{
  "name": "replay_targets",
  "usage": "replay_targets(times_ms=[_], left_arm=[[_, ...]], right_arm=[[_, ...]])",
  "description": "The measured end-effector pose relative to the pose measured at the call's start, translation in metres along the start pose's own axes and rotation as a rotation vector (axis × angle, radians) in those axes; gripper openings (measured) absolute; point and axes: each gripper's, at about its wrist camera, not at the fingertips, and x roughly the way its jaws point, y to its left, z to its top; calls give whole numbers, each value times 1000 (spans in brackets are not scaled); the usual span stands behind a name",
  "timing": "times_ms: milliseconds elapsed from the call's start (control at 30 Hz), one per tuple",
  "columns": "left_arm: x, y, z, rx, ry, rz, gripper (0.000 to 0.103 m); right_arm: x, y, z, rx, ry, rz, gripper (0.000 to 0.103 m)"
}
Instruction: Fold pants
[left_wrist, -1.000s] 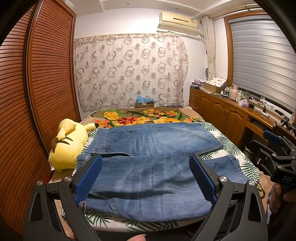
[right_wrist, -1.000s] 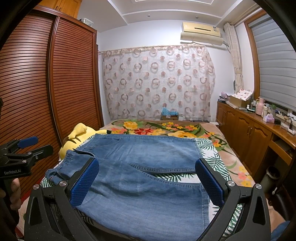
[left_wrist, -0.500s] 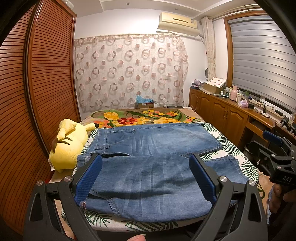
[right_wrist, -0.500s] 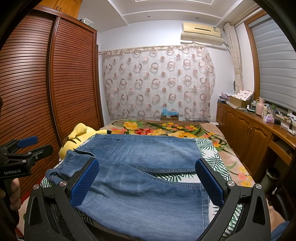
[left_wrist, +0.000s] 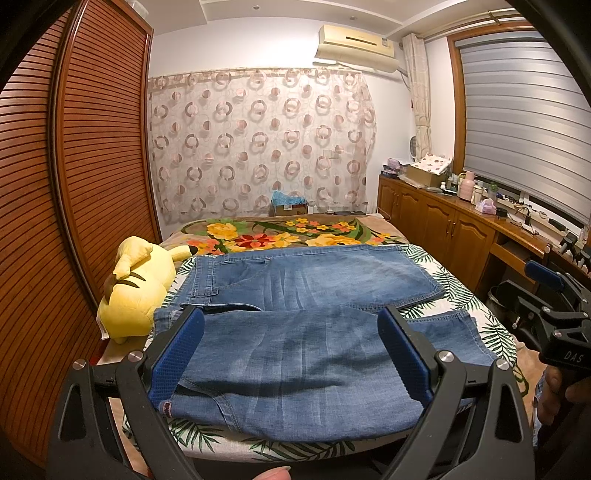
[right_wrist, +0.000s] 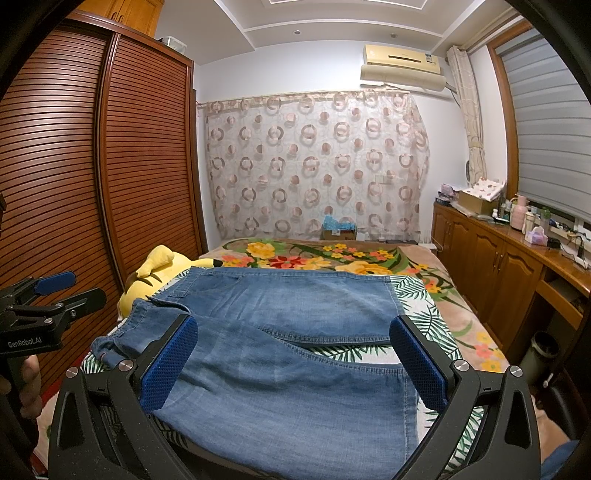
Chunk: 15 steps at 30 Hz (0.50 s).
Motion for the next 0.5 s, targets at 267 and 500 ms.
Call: replay_targets(times_ms=[267,500], left_arm=[[0,0,0,1,-2,-1,96],[3,1,-1,-1,14,-1,96]], right_arm=[[-1,-1,2,0,-3,-2,103],[1,-2,1,-1,4,0,103]])
